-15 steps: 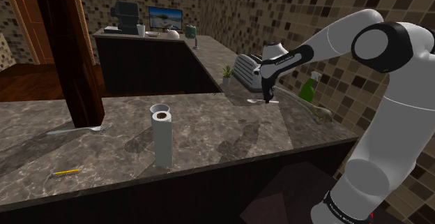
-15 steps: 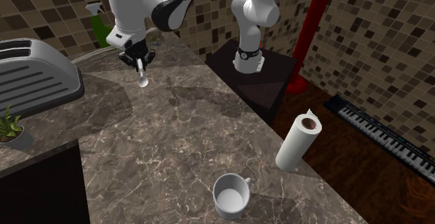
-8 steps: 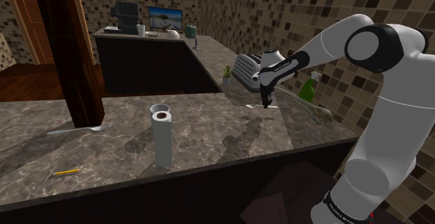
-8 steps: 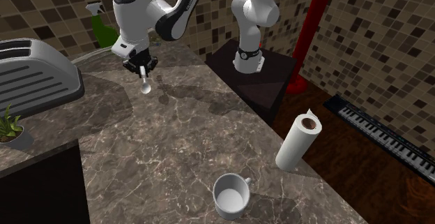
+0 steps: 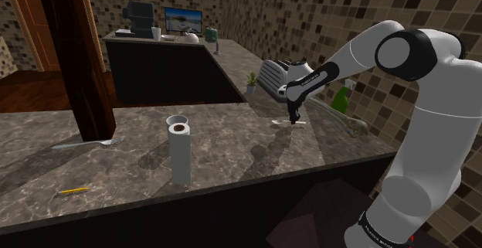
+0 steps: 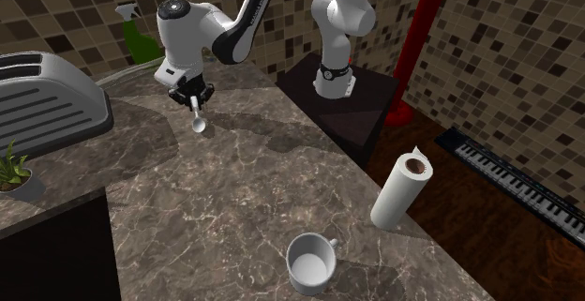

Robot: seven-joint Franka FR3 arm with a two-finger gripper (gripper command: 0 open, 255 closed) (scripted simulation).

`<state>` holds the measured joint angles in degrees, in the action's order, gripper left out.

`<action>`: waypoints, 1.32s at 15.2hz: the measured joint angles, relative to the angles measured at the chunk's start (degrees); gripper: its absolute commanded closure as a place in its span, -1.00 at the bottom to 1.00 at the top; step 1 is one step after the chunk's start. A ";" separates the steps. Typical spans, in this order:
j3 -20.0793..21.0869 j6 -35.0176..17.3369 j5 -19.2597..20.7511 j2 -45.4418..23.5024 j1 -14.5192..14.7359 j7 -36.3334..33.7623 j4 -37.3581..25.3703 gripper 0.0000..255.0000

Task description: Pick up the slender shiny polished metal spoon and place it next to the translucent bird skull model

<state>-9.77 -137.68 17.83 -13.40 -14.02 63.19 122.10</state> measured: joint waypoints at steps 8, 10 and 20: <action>0.00 -0.04 0.00 -0.03 0.00 -0.01 0.00 -1.00; 0.00 -0.04 0.00 -0.03 0.00 -0.01 0.00 -1.00; 0.67 6.39 -0.57 4.77 1.00 0.30 -1.45 -1.00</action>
<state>-9.10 -131.29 17.26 -8.63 -13.01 63.49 120.65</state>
